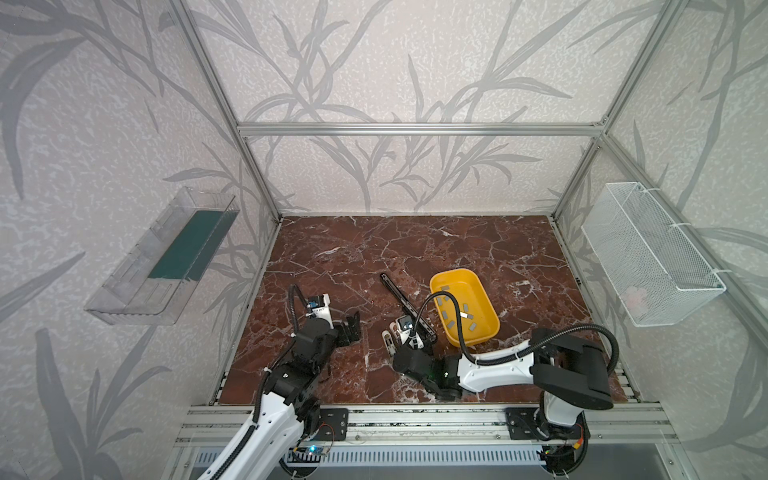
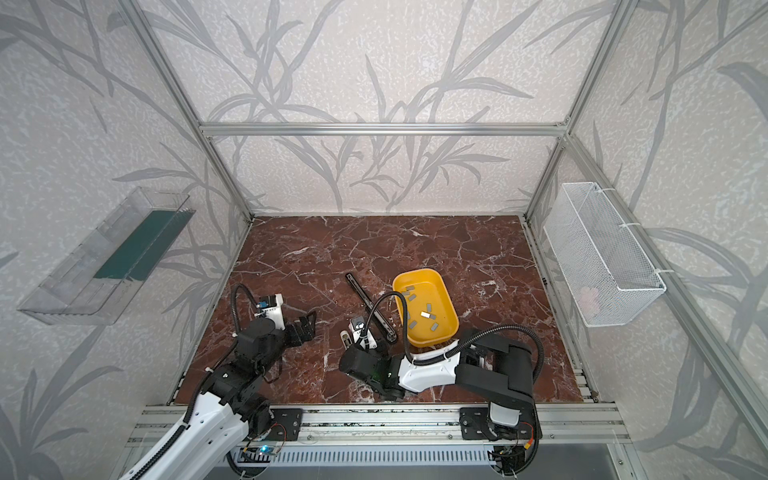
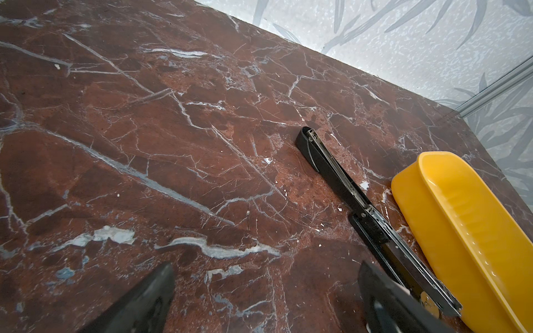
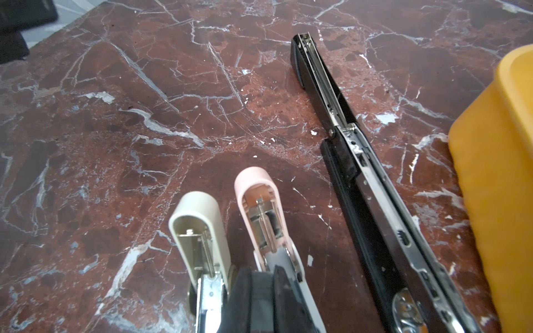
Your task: Load the staples into the stapler
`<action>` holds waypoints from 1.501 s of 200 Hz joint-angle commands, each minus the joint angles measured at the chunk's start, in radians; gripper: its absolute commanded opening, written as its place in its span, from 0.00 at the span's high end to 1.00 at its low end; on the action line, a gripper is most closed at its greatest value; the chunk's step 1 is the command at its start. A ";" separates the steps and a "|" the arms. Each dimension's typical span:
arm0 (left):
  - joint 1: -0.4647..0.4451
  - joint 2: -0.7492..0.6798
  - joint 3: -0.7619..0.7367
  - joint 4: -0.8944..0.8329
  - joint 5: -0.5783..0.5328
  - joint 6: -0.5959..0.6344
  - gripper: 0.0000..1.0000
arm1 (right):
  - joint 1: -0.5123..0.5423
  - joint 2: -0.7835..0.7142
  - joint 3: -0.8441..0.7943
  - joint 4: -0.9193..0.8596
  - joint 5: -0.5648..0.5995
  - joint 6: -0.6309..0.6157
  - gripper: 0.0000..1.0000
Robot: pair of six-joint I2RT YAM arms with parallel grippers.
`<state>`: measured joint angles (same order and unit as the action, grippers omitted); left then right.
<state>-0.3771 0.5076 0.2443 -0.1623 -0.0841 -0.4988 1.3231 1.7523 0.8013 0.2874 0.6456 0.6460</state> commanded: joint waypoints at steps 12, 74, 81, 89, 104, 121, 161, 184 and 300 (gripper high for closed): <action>-0.002 0.002 0.004 0.017 -0.006 -0.020 0.01 | 0.024 -0.037 -0.024 0.025 0.041 0.002 0.98; -0.002 0.003 0.003 0.017 -0.008 -0.021 0.01 | 0.074 -0.014 -0.024 0.053 0.034 0.008 0.99; -0.002 0.002 0.004 0.017 -0.009 -0.022 0.01 | 0.077 -0.010 -0.022 0.052 0.034 0.007 0.98; -0.002 0.003 0.003 0.017 -0.008 -0.022 0.01 | 0.080 -0.007 -0.019 0.052 0.034 0.008 0.99; -0.002 0.003 0.004 0.017 -0.008 -0.022 0.01 | 0.080 -0.007 -0.018 0.050 0.034 0.008 0.98; -0.002 0.004 0.004 0.018 -0.008 -0.022 0.01 | 0.087 -0.006 -0.018 0.048 0.035 0.011 0.99; -0.002 0.005 0.004 0.017 -0.008 -0.022 0.01 | 0.101 0.004 -0.014 0.047 0.049 0.020 0.98; -0.002 0.005 0.004 0.018 -0.008 -0.023 0.01 | 0.105 0.017 -0.007 0.045 0.047 0.021 0.98; -0.002 0.005 0.003 0.017 -0.008 -0.022 0.01 | 0.112 0.058 0.025 0.035 0.039 0.015 0.99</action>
<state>-0.3771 0.5121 0.2443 -0.1570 -0.0841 -0.5014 1.4235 1.7973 0.8013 0.3202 0.6617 0.6598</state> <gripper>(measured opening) 0.991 0.136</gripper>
